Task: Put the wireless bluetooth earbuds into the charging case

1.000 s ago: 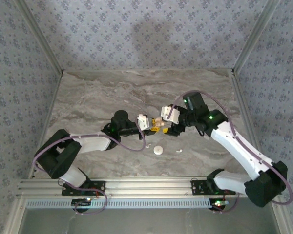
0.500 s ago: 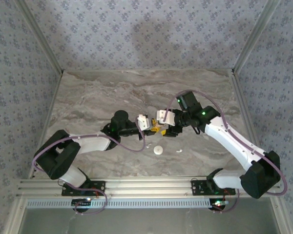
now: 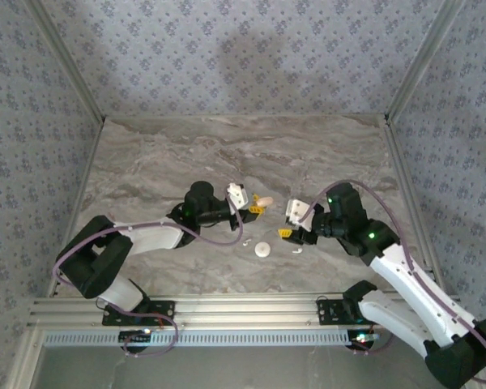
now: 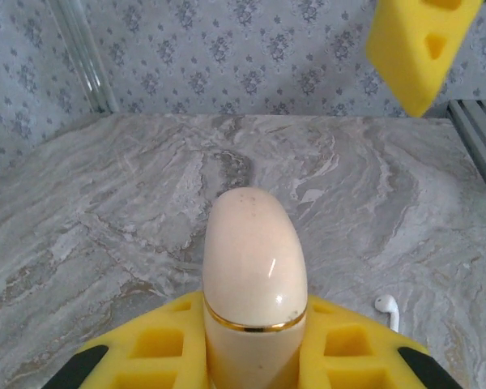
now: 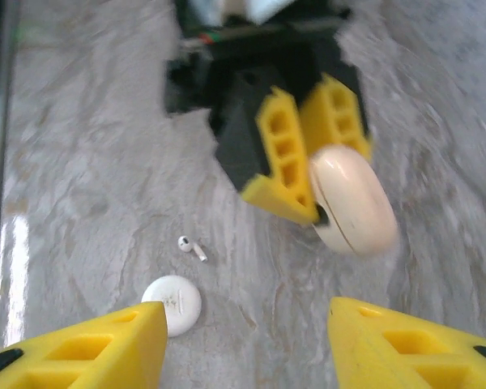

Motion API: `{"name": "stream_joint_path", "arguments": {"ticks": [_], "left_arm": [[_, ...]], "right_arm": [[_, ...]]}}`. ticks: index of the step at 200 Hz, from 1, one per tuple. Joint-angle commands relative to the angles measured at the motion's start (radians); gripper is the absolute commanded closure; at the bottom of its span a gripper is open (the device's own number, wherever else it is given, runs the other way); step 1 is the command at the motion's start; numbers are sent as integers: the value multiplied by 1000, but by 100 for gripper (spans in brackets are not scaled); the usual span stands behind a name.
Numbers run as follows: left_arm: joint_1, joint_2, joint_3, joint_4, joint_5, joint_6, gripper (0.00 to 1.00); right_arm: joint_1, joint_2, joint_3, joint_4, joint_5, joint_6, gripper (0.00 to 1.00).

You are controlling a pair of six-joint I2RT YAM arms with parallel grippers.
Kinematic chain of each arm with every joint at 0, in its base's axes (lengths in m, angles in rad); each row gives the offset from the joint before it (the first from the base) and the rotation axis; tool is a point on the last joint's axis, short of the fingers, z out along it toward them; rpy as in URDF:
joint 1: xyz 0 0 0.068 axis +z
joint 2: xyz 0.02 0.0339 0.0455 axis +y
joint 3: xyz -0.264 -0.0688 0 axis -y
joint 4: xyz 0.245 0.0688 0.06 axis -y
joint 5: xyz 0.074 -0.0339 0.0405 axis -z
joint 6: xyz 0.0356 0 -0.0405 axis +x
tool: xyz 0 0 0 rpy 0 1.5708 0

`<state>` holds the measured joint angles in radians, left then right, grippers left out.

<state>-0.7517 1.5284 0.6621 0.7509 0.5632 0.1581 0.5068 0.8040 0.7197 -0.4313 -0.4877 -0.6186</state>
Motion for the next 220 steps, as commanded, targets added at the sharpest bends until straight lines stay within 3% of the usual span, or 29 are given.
{"name": "stream_joint_path", "arguments": {"ticks": [1, 36, 72, 101, 120, 160, 220], "left_arm": [[9, 34, 92, -39, 18, -198, 82], [11, 136, 272, -249, 36, -468, 83], [10, 278, 487, -441, 60, -725, 85], [-2, 393, 659, -586, 44, -869, 86], [-6, 476, 781, -715, 23, -930, 85], [-17, 619, 963, -826, -9, -1052, 85], [-53, 802, 1226, -964, -8, -1123, 84]], "right_arm": [[-72, -34, -71, 232, 70, 388, 43], [-220, -31, -110, 268, 207, 805, 43], [-345, -19, -58, 140, 307, 1044, 43], [-397, -19, -56, 157, 381, 1177, 43], [-401, -20, -65, 188, 412, 1223, 43], [-402, -52, -74, 145, 479, 1240, 42], [-401, -92, -89, 137, 486, 1308, 42]]}}
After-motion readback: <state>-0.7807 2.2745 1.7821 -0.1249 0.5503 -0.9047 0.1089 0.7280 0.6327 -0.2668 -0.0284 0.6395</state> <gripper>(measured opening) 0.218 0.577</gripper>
